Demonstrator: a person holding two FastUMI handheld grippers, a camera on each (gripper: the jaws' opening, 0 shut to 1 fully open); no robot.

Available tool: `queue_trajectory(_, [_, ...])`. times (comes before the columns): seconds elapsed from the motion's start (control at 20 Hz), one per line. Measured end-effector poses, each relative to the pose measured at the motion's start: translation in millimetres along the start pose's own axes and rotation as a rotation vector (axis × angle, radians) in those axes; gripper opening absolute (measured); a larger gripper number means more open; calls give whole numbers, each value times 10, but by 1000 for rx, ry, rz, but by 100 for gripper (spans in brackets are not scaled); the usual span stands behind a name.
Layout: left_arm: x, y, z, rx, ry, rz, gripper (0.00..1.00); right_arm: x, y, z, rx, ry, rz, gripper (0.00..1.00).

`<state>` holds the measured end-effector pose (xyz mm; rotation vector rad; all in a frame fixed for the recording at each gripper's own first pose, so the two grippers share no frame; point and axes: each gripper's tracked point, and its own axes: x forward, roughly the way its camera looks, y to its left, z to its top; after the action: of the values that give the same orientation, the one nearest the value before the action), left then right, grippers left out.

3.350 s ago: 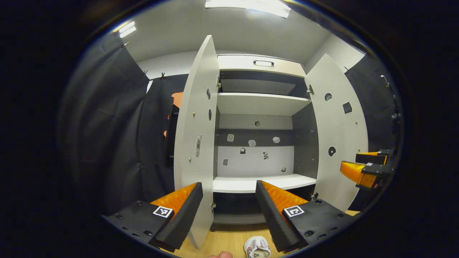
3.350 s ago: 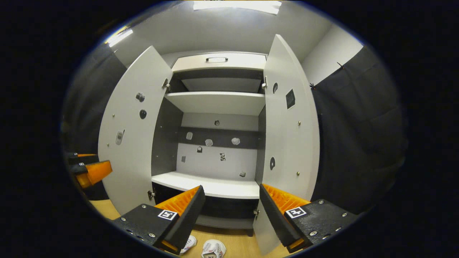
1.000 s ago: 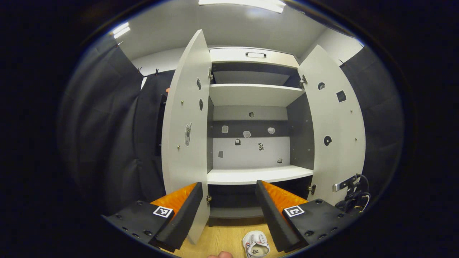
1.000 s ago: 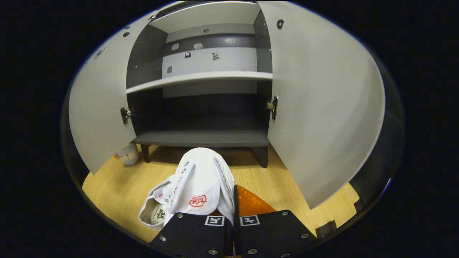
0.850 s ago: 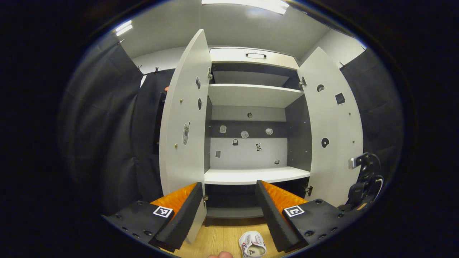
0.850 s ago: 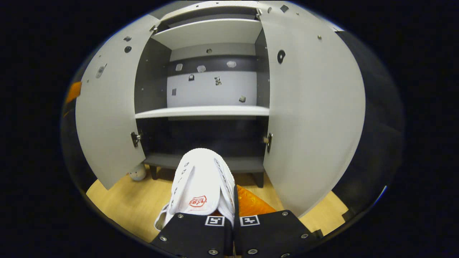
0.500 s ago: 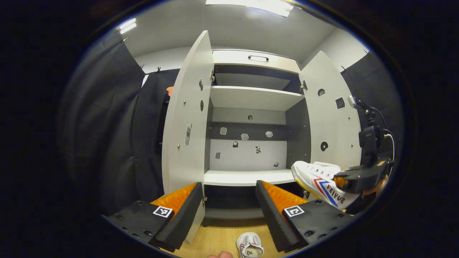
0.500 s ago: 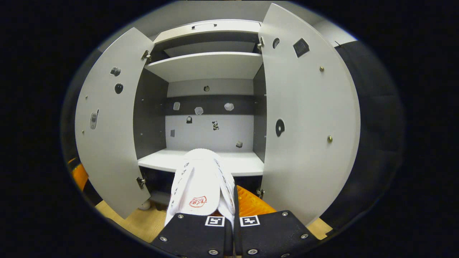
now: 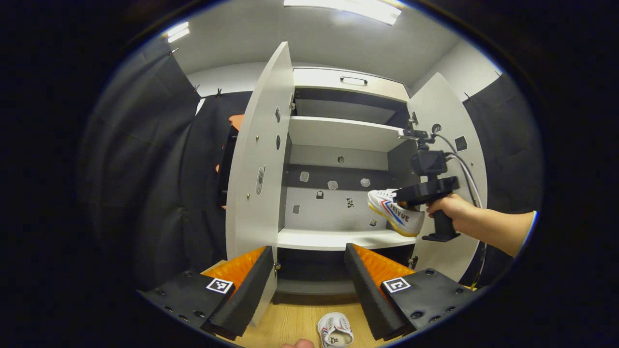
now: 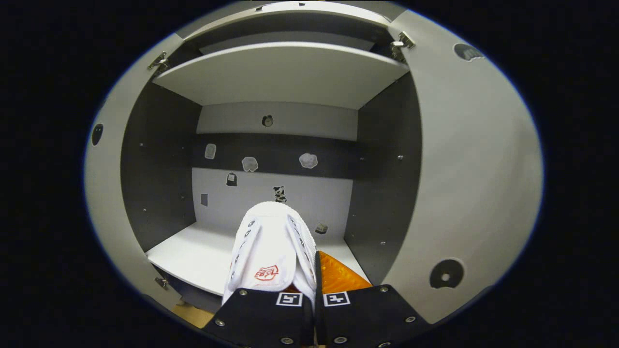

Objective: Grab one shoe with the right hand and put it into the shoe cabinet, grab the other shoe with the left hand and put it into the shoe cabinet; then close the right door with the right hand and the left door with the left hand.

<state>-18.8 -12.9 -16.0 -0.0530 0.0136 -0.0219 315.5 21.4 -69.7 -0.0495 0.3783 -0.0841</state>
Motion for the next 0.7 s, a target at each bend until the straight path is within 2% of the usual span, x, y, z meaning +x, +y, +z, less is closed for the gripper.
queue_trajectory(0.1, [13, 24, -12, -4, -4, 8, 96, 418, 26, -218, 23, 85, -34, 1])
queue_trajectory(0.25, [13, 44, -27, -17, -6, 12, 97, 842, 12, -465, -26, 150, -79, 1])
queue_trajectory(0.5, [37, 91, -92, -26, 7, 16, 96, 1115, 15, -664, 21, 223, -109, 2])
queue_trajectory(0.6, [55, 116, -125, -30, 13, 17, 96, 1149, 82, -692, 28, 238, -92, 7])
queue_trajectory(0.7, [85, 137, -163, -32, 23, 19, 97, 1164, 120, -710, 41, 249, -85, 16])
